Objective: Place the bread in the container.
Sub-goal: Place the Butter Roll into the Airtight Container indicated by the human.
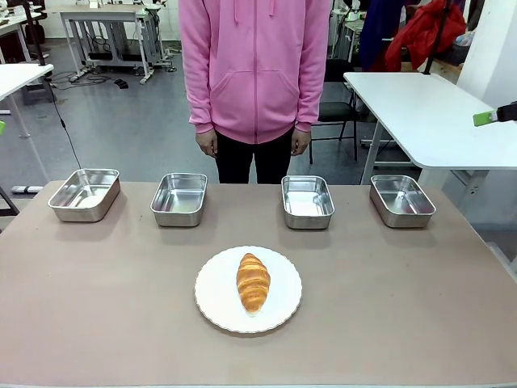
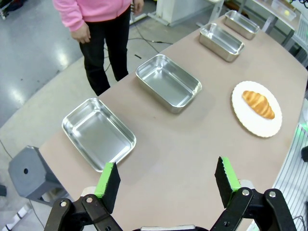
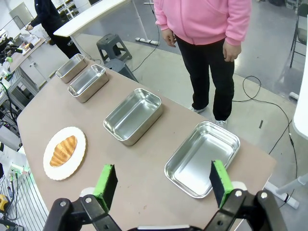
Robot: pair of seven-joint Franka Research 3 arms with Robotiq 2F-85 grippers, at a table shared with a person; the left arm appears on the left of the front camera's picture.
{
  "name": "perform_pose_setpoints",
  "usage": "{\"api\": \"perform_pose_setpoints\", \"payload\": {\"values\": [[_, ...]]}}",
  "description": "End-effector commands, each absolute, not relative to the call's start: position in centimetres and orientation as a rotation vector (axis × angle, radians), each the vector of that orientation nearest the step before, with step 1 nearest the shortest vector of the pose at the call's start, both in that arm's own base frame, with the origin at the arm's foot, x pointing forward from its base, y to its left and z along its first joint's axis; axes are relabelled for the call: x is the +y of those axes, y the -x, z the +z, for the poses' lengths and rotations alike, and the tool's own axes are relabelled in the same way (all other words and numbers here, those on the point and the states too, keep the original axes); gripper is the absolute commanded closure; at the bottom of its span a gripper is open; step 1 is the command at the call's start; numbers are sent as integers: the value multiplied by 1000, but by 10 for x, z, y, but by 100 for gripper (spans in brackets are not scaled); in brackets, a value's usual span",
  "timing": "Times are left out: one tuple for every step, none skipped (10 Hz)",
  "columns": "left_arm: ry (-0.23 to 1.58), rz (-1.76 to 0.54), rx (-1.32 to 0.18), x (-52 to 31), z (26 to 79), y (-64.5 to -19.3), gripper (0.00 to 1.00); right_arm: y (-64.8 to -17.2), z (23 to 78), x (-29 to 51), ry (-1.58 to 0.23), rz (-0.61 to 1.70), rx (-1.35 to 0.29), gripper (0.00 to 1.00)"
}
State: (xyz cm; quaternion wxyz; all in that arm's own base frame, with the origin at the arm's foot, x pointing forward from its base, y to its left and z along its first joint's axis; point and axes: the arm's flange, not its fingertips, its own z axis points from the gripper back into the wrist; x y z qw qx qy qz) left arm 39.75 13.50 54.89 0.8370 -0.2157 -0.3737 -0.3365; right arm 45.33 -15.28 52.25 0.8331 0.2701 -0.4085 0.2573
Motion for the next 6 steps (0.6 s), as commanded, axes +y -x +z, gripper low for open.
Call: {"api": "perform_pose_setpoints", "payload": {"values": [[455, -716, -793, 135, 549, -397, 0, -454, 523, -152, -576, 548, -869, 0], [455, -716, -793, 135, 549, -397, 0, -454, 523, -152, -576, 548, -869, 0], [455, -716, -793, 135, 549, -397, 0, -454, 523, -152, -576, 548, -869, 0], [455, -716, -793, 135, 549, -397, 0, -454, 523, -152, -576, 548, -869, 0], [455, -716, -793, 135, 549, -397, 0, -454, 523, -152, -576, 548, -869, 0], [455, -716, -793, 135, 549, -397, 0, -454, 523, -152, -576, 548, -869, 0]]}}
